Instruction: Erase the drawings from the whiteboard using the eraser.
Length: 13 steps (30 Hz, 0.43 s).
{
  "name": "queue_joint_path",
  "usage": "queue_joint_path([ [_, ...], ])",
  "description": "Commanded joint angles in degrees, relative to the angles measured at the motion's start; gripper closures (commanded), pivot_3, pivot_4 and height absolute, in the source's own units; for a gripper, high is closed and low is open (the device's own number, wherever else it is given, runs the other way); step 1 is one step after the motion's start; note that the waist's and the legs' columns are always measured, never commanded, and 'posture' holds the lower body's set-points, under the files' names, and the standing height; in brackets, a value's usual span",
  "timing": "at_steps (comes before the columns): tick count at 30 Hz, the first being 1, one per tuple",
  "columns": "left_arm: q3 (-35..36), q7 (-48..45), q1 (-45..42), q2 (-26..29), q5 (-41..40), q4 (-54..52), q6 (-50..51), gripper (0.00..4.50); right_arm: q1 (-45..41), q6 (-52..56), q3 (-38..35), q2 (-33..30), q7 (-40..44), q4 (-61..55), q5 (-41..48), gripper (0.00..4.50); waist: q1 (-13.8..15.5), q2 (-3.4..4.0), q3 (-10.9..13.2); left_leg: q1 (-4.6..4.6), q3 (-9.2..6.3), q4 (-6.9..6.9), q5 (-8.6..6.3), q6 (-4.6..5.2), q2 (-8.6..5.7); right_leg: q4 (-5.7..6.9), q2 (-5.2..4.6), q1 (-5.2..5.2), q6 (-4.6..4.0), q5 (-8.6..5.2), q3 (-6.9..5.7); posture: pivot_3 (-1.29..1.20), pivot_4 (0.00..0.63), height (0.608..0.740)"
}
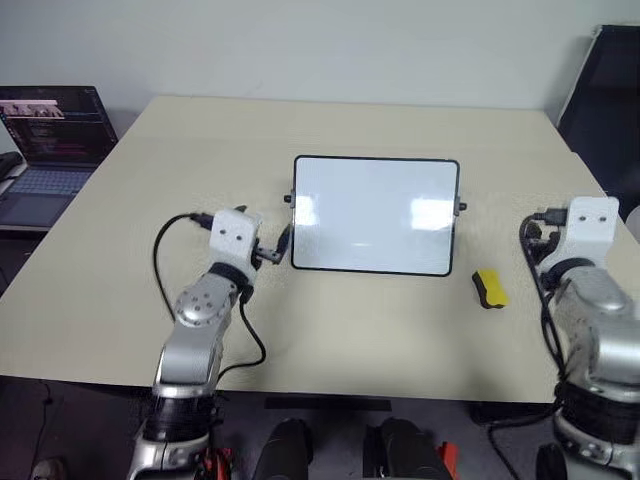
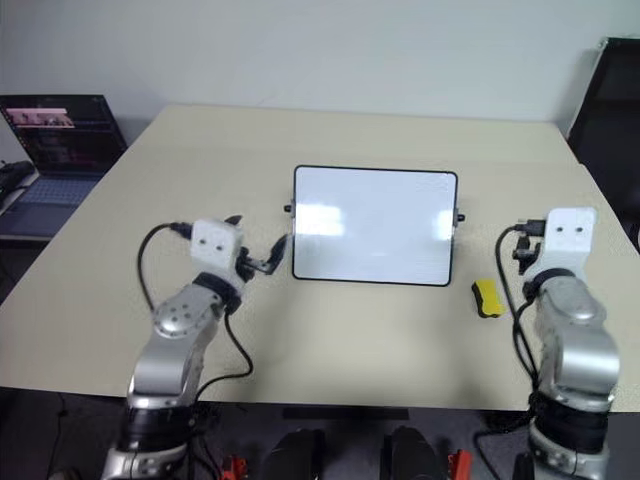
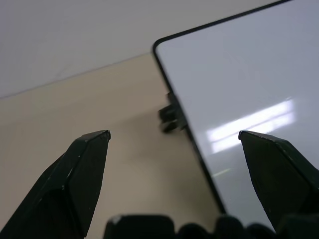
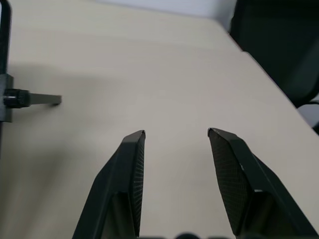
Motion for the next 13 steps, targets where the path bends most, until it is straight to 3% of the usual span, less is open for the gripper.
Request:
queue_joint_path([
  [1,2.25,6.64,3.61,-1.66,3.59,-2.70,-1.61,0.00,3.59,-10.58,0.24,2.57,-3.30,-3.51,-2.15,2.38,0.11,0.04,0.02,0.00,0.00,0.00,0.00,0.00,-0.01,0.03,0.00,-0.02,0.00,0.00,-0.01,0.00,0.150,0.740],
  [13,-0.57,5.46,5.56,-1.91,3.83,-5.17,-0.54,0.00,7.82,-10.80,-2.68,2.54,-3.38,-6.28,-0.90,2.38,0.30,0.02,0.01,0.57,0.01,0.06,0.04,0.04,-0.07,-0.07,0.05,0.63,0.04,0.03,-0.06,0.00,0.150,0.740],
])
